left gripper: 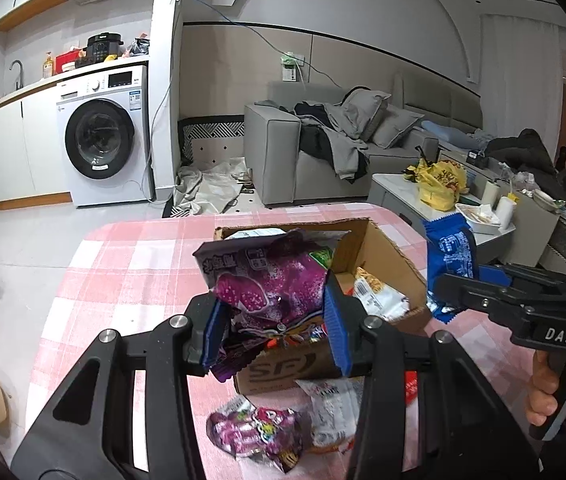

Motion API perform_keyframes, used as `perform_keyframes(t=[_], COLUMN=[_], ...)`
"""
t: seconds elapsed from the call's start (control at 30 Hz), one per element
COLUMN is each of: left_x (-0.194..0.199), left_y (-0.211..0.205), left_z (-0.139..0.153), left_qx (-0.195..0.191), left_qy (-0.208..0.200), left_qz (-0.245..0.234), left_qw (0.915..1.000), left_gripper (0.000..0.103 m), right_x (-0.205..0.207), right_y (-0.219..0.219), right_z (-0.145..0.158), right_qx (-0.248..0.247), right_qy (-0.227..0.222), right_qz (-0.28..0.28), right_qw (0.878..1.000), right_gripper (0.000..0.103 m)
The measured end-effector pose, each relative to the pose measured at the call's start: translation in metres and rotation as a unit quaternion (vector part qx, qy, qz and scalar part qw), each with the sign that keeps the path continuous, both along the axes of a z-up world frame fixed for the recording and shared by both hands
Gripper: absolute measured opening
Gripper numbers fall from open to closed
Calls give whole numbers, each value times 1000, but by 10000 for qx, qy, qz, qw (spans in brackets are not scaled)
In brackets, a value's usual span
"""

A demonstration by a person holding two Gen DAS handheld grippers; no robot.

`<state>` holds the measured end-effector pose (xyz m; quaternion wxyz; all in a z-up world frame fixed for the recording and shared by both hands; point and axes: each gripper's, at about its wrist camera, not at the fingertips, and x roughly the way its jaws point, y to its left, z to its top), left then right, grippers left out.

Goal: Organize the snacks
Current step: 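Carry both held snacks over the cardboard box and open both tools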

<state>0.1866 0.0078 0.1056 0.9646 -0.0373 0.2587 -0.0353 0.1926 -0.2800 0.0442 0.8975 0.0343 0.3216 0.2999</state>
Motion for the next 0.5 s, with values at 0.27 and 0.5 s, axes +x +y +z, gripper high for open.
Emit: perform_keyframes(t=[0.27, 0.5], left_x=[36, 74], left_y=[-8, -17], left_z=[-18, -34], left_qx=[-48, -52], left_qy=[136, 256], left_qz=[-6, 3], left_qw=[9999, 9997], left_gripper=[41, 41], right_x=[24, 41], right_y=[5, 9], right_z=[-14, -25], right_qx=[24, 70], right_qy=[152, 265], right_qz=[-24, -43], right_qw=[9999, 9996], right_gripper=[45, 45])
